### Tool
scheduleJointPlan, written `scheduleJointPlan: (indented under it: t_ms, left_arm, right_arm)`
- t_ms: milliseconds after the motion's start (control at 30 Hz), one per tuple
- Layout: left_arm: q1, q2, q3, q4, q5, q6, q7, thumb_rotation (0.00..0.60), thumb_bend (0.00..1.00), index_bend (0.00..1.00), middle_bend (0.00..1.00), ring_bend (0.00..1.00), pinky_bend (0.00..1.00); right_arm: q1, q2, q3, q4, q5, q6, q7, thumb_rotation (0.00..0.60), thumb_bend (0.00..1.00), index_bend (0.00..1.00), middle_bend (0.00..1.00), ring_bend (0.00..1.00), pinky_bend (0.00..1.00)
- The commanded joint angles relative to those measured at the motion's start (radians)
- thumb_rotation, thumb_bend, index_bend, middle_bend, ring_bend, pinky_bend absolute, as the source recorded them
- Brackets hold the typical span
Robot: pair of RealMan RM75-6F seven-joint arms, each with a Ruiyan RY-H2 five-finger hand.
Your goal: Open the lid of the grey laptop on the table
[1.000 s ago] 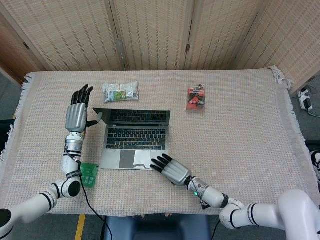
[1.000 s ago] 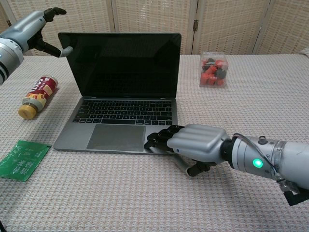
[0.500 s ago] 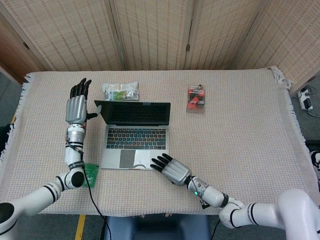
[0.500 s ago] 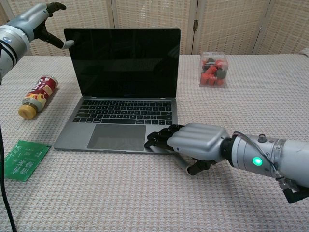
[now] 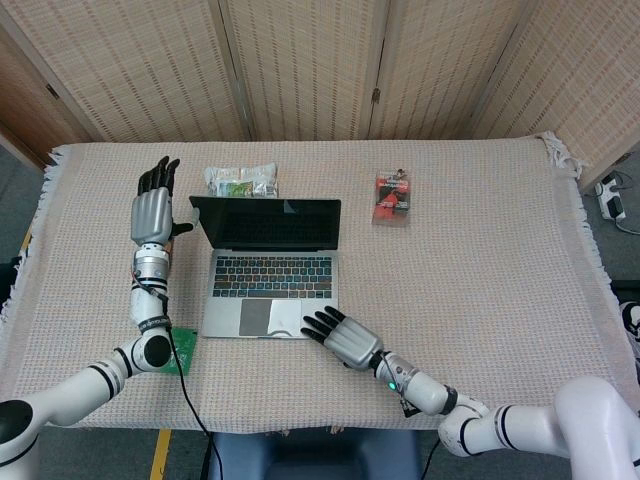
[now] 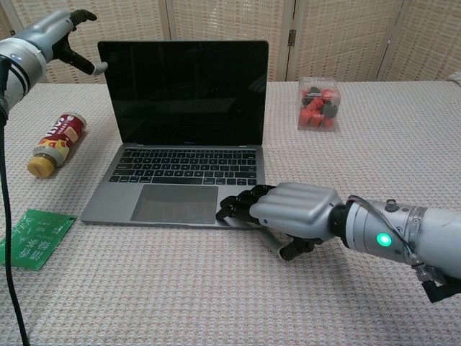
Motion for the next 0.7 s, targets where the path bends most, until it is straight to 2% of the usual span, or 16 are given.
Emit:
scheduleJointPlan:
  t_ms: [33,200,333,533,700]
  left_arm:
    - [0.012,0.017,0.017,-0.023,0.037,0.018,-0.032,0.6,0.37,0.0,0.0,0.0,0.0]
    - [0.07,0.081,0.087,-0.102,0.142,0.049,-0.106,0.6,0.37,0.0,0.0,0.0,0.0]
    - [0.125,0.152,0.139,-0.203,0.181,0.057,-0.115,0.6,0.36,0.0,0.0,0.0,0.0]
    - [0.206,0.242,0.209,-0.323,0.229,0.103,-0.103,0.6,0.36,0.0,0.0,0.0,0.0]
    - [0.286,0.33,0.281,-0.424,0.274,0.146,-0.088,0.6,0.36,0.0,0.0,0.0,0.0]
  right_arm:
    - [-0.004,0.008,0.001,-0.007,-0.009,0.014,0.011,0.6,0.88,0.05,0.0,0.09,0.0]
    - [-0.03,0.049,0.012,-0.05,-0.045,0.087,0.067,0.6,0.88,0.05,0.01,0.1,0.0]
    - [-0.057,0.117,0.02,-0.114,-0.083,0.163,0.1,0.6,0.88,0.05,0.01,0.1,0.0]
    - [-0.126,0.267,0.007,-0.245,-0.122,0.282,0.123,0.6,0.88,0.05,0.01,0.1,0.0]
    - [-0.219,0.422,-0.04,-0.345,-0.142,0.388,0.13,0.6,0.88,0.05,0.02,0.16,0.0]
